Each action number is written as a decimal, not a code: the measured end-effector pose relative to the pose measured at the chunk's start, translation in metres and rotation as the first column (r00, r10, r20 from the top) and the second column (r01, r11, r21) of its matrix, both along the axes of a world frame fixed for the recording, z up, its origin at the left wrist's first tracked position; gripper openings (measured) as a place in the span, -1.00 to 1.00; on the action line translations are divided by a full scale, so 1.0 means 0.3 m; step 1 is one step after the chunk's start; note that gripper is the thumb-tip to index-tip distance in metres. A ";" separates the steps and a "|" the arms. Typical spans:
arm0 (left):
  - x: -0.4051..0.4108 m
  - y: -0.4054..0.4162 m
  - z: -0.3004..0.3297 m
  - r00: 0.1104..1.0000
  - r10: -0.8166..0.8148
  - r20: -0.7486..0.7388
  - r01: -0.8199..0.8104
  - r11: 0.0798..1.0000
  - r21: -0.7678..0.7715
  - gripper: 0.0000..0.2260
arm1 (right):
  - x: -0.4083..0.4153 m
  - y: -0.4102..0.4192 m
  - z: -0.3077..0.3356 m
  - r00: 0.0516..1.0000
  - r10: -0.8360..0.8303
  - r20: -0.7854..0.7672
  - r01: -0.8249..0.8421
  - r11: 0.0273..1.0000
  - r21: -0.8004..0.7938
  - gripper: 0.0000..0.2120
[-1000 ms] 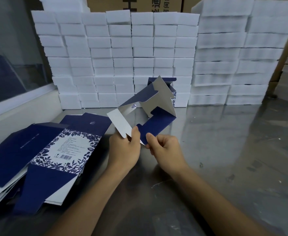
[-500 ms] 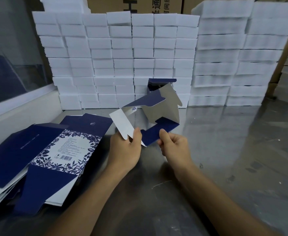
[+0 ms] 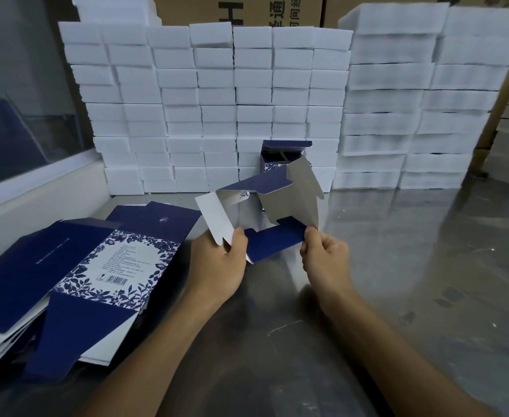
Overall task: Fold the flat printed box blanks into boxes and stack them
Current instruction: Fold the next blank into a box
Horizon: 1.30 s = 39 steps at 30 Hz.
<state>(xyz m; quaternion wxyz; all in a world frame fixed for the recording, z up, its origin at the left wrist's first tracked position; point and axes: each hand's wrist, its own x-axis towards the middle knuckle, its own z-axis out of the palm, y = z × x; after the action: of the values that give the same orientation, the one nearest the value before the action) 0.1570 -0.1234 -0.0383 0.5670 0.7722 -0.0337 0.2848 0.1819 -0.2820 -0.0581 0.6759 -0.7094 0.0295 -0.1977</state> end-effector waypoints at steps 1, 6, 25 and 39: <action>-0.003 0.002 0.000 1.000 -0.002 0.001 0.002 1.000 0.000 -0.55 | -0.001 -0.001 0.000 1.000 -0.002 -0.008 0.002 1.000 0.001 -0.56; 0.001 0.005 -0.003 1.000 0.015 0.018 -0.014 1.000 -0.002 -0.54 | -0.004 -0.009 -0.004 0.998 -0.059 0.019 0.060 0.998 -0.032 -0.55; -0.017 0.008 0.062 0.999 -0.017 -0.033 0.018 1.000 0.018 -0.89 | -0.044 0.005 0.038 0.915 0.213 0.341 -0.145 0.966 -0.215 -0.58; -0.021 -0.003 0.057 1.000 0.005 0.024 -0.003 0.998 -0.058 -0.70 | -0.041 0.009 0.054 0.885 -0.066 0.461 0.168 0.969 -0.184 -0.76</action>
<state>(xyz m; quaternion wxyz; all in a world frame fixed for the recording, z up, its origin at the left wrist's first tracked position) 0.1507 -0.1244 -0.0212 0.5883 0.7519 -0.0305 0.2960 0.1696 -0.2793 -0.0419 0.5688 -0.7108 -0.1074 -0.3996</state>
